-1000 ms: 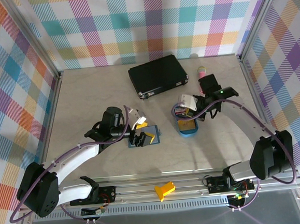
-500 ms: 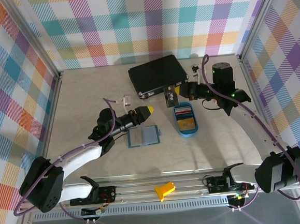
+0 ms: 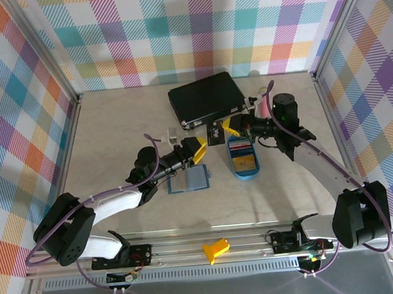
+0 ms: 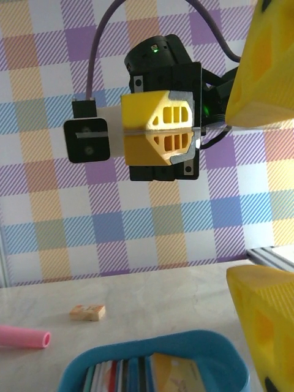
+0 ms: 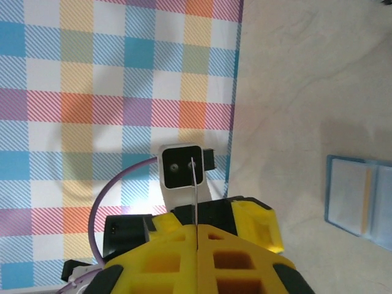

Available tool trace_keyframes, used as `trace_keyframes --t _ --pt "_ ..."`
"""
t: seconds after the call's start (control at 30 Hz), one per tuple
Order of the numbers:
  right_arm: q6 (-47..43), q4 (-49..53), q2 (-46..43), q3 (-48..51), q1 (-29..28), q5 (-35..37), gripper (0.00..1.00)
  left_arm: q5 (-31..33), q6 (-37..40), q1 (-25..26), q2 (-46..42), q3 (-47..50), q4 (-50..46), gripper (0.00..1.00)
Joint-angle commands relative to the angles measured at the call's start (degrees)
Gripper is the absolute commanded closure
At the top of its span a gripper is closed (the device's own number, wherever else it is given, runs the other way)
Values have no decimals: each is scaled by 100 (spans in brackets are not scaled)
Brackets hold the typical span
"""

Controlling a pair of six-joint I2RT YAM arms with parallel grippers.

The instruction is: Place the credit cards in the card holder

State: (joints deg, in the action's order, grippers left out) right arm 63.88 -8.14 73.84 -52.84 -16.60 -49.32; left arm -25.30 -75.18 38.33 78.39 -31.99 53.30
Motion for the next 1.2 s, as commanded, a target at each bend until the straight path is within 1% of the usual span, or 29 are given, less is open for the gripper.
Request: trace_keyframes --t 0.0,0.07,0.33,0.63,0.97,1.17 --pt "577 -771 85 128 -101 -250 100 183 -346 185 70 -195 586 47" --pt "569 -862 95 179 -169 -305 100 273 -447 241 119 -177 856 54" --pt "486 -810 60 280 -280 -352 100 508 -756 327 305 -202 1464 62" --pt "349 -531 -69 310 -243 -64 100 631 -665 333 1 -44 1117 63" --pt "605 -741 -317 361 -57 165 100 693 -612 333 -329 163 697 63" --pt "511 -593 -467 423 -1 333 100 699 -563 333 -501 203 602 63"
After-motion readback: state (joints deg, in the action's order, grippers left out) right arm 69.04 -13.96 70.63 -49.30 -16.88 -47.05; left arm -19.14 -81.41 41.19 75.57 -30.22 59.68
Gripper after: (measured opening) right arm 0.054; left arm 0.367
